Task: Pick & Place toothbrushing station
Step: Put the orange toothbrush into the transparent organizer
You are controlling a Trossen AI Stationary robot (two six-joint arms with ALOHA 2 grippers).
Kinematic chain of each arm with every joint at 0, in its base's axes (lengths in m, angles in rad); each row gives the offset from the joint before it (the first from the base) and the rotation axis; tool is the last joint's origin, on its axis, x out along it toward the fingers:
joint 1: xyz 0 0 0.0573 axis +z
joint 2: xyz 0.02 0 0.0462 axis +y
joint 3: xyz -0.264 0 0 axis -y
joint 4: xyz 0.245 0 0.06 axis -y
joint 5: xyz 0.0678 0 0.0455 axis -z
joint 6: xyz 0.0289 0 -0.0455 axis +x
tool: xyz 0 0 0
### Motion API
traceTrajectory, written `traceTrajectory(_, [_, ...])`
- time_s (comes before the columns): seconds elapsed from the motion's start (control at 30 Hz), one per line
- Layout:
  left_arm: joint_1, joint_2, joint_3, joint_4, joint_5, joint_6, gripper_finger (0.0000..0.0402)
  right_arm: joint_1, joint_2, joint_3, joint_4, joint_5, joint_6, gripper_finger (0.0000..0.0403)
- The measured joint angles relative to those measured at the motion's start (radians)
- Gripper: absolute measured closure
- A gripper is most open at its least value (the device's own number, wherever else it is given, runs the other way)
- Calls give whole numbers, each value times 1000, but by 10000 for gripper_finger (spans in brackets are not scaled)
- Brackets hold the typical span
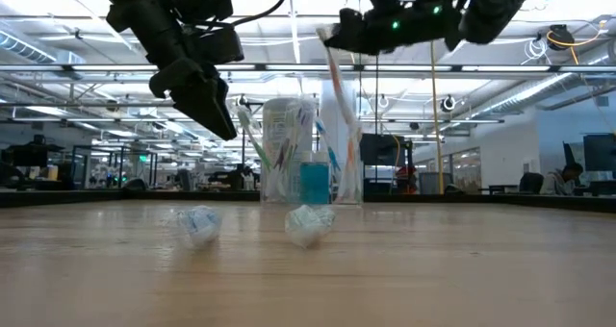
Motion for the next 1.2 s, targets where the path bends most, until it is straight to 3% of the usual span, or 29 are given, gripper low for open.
traceTrajectory(0.27, [0,0,0,0,0,14,231,-87,165,-1,141,3,95,392])
traceTrajectory(0.5, [0,0,0,0,0,18,231,-122,287,-1,157,12,209,392])
traceTrajectory(0.73, [0,0,0,0,0,18,231,-87,294,-4,19,202,212,392])
traceTrajectory(0.97, [0,0,0,1,0,-24,231,-24,289,-30,21,337,156,392])
traceTrajectory(1.2, [0,0,0,4,0,-33,231,-3,289,-56,13,374,107,377])
